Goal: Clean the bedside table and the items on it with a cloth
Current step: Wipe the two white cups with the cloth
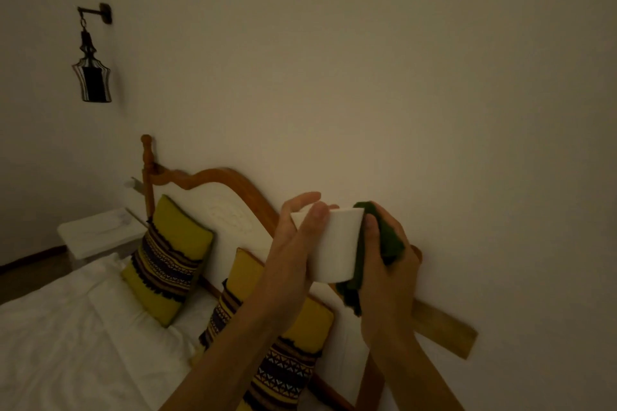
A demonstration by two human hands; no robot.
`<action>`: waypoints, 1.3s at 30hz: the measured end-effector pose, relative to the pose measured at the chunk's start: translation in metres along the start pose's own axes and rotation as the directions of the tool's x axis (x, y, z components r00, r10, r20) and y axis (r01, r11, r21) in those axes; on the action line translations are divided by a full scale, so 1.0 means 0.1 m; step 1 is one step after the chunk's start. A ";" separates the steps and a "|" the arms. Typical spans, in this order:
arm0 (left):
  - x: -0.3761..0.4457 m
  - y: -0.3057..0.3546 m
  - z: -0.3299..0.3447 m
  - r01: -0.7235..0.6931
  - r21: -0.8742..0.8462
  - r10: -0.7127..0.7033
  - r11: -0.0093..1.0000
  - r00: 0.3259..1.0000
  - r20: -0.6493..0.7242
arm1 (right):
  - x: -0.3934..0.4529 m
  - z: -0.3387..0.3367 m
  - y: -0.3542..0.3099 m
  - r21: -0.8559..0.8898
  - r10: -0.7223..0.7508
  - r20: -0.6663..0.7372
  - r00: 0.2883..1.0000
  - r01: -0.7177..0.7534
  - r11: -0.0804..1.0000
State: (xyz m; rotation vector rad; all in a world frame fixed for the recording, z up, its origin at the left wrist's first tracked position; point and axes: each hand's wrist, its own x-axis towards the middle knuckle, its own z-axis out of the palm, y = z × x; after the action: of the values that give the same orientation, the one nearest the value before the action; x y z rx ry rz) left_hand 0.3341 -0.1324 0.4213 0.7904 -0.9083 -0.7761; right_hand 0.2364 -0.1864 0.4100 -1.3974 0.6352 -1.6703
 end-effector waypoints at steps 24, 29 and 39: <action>-0.08 -0.02 -0.26 -0.187 0.258 0.170 0.948 0.982 0.087 | -0.25 0.12 0.01 -0.328 -0.541 0.232 0.808 0.589 0.739; -0.10 0.02 -0.27 -0.063 0.070 0.066 0.996 0.997 -0.045 | -0.06 0.12 -0.03 -0.124 -0.088 0.036 0.995 0.092 0.988; -0.08 0.05 -0.22 0.077 -0.313 -0.128 0.947 0.981 -0.146 | -0.43 0.22 0.30 0.036 0.119 -0.063 0.991 -0.117 0.993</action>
State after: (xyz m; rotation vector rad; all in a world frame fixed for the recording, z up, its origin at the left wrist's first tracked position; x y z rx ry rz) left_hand 0.3518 -0.1174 0.4136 0.6198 -0.5831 -0.9047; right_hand 0.2664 -0.1628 0.3686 -1.2620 0.7108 -1.6308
